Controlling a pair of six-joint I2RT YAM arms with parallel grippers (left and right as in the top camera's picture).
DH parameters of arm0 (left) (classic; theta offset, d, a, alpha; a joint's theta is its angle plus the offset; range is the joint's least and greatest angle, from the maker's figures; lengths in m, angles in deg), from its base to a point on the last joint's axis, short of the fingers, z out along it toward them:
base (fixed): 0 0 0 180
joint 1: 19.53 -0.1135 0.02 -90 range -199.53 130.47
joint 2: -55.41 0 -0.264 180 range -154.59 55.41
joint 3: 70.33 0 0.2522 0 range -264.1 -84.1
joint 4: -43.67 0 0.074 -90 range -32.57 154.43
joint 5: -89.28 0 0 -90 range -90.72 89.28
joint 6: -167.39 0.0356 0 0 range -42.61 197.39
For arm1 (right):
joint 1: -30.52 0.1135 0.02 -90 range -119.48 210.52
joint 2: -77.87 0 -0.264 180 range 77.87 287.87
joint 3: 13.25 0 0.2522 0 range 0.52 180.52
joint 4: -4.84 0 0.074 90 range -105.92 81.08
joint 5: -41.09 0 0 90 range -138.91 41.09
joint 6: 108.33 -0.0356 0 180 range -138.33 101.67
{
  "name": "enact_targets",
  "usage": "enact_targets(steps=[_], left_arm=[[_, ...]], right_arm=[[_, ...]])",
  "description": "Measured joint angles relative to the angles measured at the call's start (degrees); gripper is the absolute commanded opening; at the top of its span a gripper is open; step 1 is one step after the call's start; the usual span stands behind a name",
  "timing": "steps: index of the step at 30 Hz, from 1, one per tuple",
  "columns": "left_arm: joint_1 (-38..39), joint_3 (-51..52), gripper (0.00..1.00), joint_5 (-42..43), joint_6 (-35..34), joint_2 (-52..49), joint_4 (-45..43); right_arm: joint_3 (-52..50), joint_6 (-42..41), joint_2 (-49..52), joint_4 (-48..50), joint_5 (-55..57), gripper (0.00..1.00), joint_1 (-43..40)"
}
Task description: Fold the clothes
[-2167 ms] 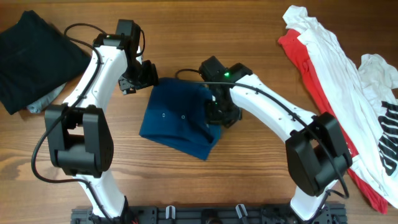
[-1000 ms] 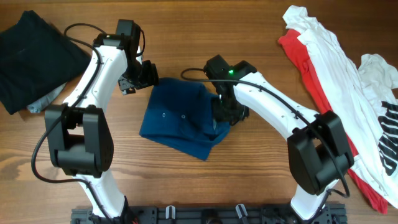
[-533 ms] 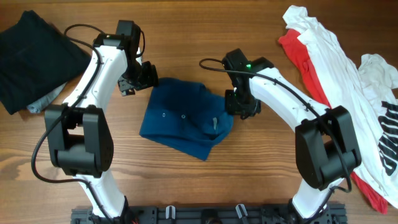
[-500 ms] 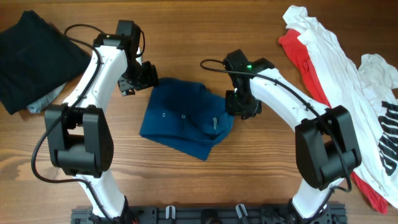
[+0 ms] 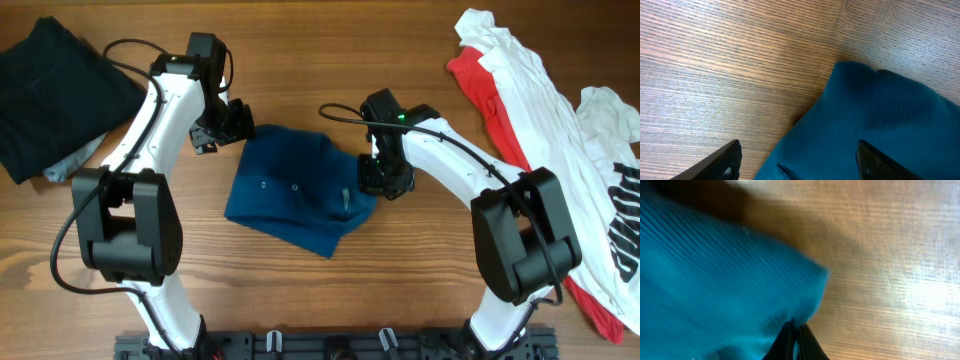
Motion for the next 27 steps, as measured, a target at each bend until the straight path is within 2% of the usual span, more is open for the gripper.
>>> enact_targets(steps=[6, 10, 15, 22, 27], left_arm=[[0.00, 0.00, 0.73, 0.00, -0.02, 0.00, -0.04], [0.00, 0.00, 0.73, 0.00, 0.00, 0.00, -0.22], [0.00, 0.00, 0.74, 0.00, 0.00, 0.00, -2.03], [0.00, 0.00, 0.79, 0.66, 0.00, 0.00, -12.63], [0.00, 0.00, 0.78, 1.49, -0.02, 0.00, -22.12]], right_arm=[[-0.13, 1.84, 0.00, -8.74, 0.74, 0.07, 0.00], [-0.13, 2.62, 0.00, -7.45, 1.68, 0.17, 0.00], [-0.09, 3.65, 0.00, -5.49, 1.79, 0.17, 0.00], [3.32, 1.86, -0.50, -5.51, 2.03, 0.17, 0.00], [3.37, 0.17, -7.21, -6.56, 3.04, 0.18, 0.00]])
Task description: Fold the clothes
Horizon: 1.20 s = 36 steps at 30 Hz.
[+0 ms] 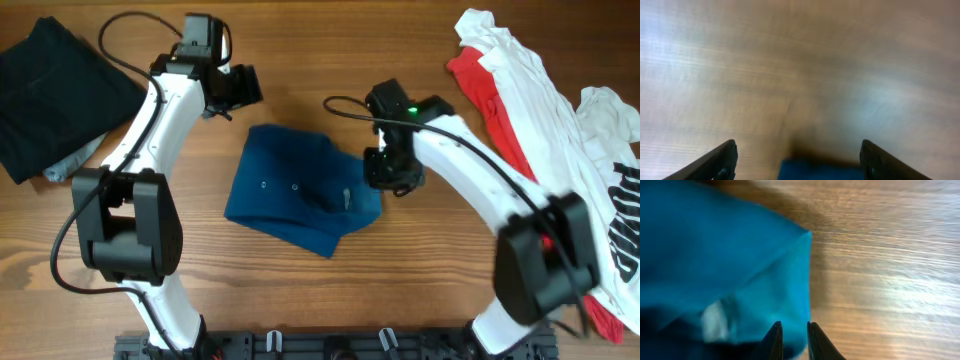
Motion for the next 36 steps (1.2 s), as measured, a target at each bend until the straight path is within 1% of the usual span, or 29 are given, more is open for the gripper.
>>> enact_targets(steps=[3, 5, 8, 11, 14, 19, 26, 32, 35, 36], left_arm=[[0.00, 0.00, 0.77, 0.13, 0.00, -0.02, -2.08], [0.04, 0.00, 0.77, 0.26, 0.00, -0.07, -2.36], [0.28, -0.02, 0.77, 0.46, 0.00, -1.14, -2.32], [1.14, -0.07, 0.77, 0.46, 0.04, -3.69, -1.84], [2.71, -0.09, 0.77, 0.46, 0.76, -6.58, -0.11], [4.92, -0.11, 0.77, 0.02, 2.36, -7.96, 5.88], [4.94, -0.17, 0.75, -4.76, 3.06, -7.96, 17.92], [4.90, 3.72, 0.69, -7.06, 3.23, -7.96, 21.29], [4.79, 7.41, 0.57, -6.93, 3.45, -7.28, 24.79], [4.76, 8.17, 0.56, -6.88, 3.45, -6.97, 25.38]], right_arm=[[0.13, 1.70, -5.18, -1.86, -2.08, 0.19, 0.00], [0.37, 3.50, -6.91, -2.86, -4.81, 0.19, 0.15], [0.37, 5.68, -7.10, -3.17, -8.33, 0.19, 1.18], [0.15, 6.80, -7.04, -2.93, -11.08, 0.22, 3.39], [-0.28, 7.54, -6.73, -1.01, -13.35, 0.23, 6.67], [-2.56, 5.79, -4.87, 4.13, -15.15, 0.22, 11.15], [-7.23, 3.06, -0.70, 8.83, -17.92, 0.22, 11.69], [-8.92, 0.81, 2.27, 11.76, -19.08, 0.23, 11.69], [-9.20, 0.04, 3.06, 11.93, -17.55, 0.23, 11.67], [-9.25, -0.17, 3.06, 12.39, -16.61, 0.23, 11.61]])
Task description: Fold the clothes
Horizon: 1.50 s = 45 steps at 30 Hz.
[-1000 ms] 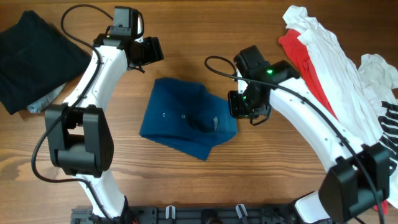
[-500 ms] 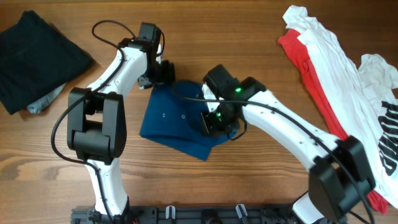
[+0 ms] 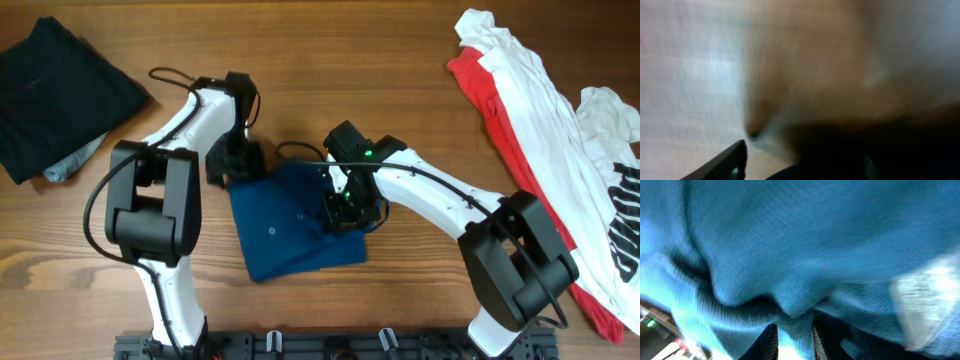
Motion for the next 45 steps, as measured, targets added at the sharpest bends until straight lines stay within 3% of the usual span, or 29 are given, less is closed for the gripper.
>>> enact_targets(steps=[7, 14, 16, 19, 23, 29, 34, 45], left_arm=[[0.02, 5.57, 0.39, 3.19, -0.35, 1.03, 4.76], [0.00, 6.99, 0.39, 8.70, -0.68, 1.33, 3.96], [-0.11, 7.43, 0.46, 9.07, -1.11, 2.16, 2.58], [-0.72, 7.67, 0.92, 9.01, -1.51, 3.96, -1.14], [-3.52, 7.67, 1.00, 7.56, -2.14, 7.13, -6.56], [-7.93, 5.27, 0.98, 8.76, -2.03, 9.03, -13.16], [-8.22, 4.57, 1.00, 19.98, 1.42, 9.11, -17.66], [-6.73, 4.55, 1.00, 40.09, 12.79, 6.08, -14.60]], right_arm=[[-0.07, -0.94, 0.00, 6.88, 9.49, 0.24, -3.06], [-0.13, 1.66, 0.00, 8.83, 13.49, 0.24, -6.43], [-0.13, 1.92, 0.00, 7.41, 13.92, 0.25, -6.47], [-0.13, 2.12, -0.15, 6.08, 14.14, 0.26, -6.47], [-0.13, 2.16, -2.69, 5.73, 14.45, 0.27, -6.47], [-0.11, 2.54, -8.46, 4.92, 14.95, 0.27, -6.47], [-0.11, 2.56, -8.68, 4.39, 15.58, 0.27, -6.47], [-0.11, 1.57, -8.68, 2.56, 18.25, 0.27, -6.47]])
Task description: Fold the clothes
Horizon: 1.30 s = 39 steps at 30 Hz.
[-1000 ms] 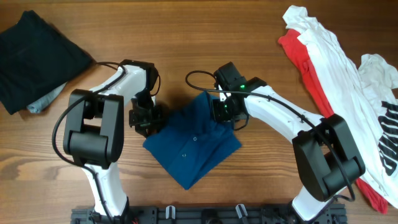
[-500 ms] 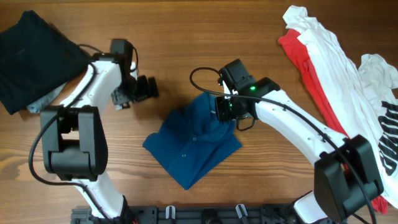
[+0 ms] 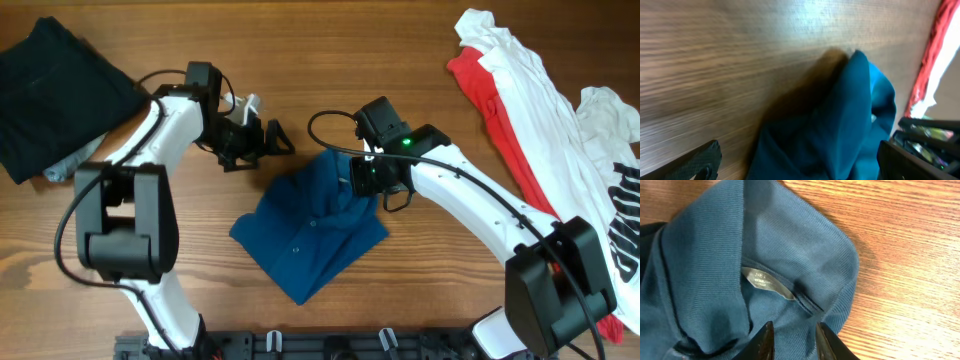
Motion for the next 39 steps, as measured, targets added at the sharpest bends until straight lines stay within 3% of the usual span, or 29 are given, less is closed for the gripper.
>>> enact_targets(steps=[6, 12, 15, 17, 19, 22, 33, 39], left_arm=[[1.07, -0.02, 1.00, 3.26, 3.19, -4.63, 2.75], [3.89, -0.76, 0.93, 6.19, 4.28, -6.80, 4.98], [6.08, -1.07, 0.77, 7.17, 5.20, -7.80, 6.38], [7.76, -1.16, 0.58, 7.19, 6.32, -8.68, 6.69], [8.76, -1.11, 0.22, 6.75, 6.51, -9.07, 6.45], [9.64, -1.03, 0.04, 5.88, 7.41, -10.43, 5.86], [9.20, -1.49, 0.04, 5.81, 8.07, -10.60, 6.01], [3.89, -8.09, 0.04, 4.07, 7.43, -10.14, 5.97]], right_arm=[[0.00, -4.66, -0.31, -4.42, 5.01, 0.27, 0.00], [0.00, -8.44, -3.82, -5.01, 9.25, 0.27, 0.00], [0.00, -9.05, -6.82, -5.03, 10.29, 0.27, -0.07], [0.00, -9.20, -9.27, -5.46, 10.75, 0.27, -0.42], [0.00, -9.20, -10.49, -5.90, 10.86, 0.27, -0.90], [0.00, -9.20, -13.94, -7.72, 11.06, 0.27, -2.89], [0.00, -9.16, -19.23, -8.33, 11.96, 0.28, -5.05], [0.00, -9.14, -19.23, -9.07, 12.39, 0.28, -5.05]])
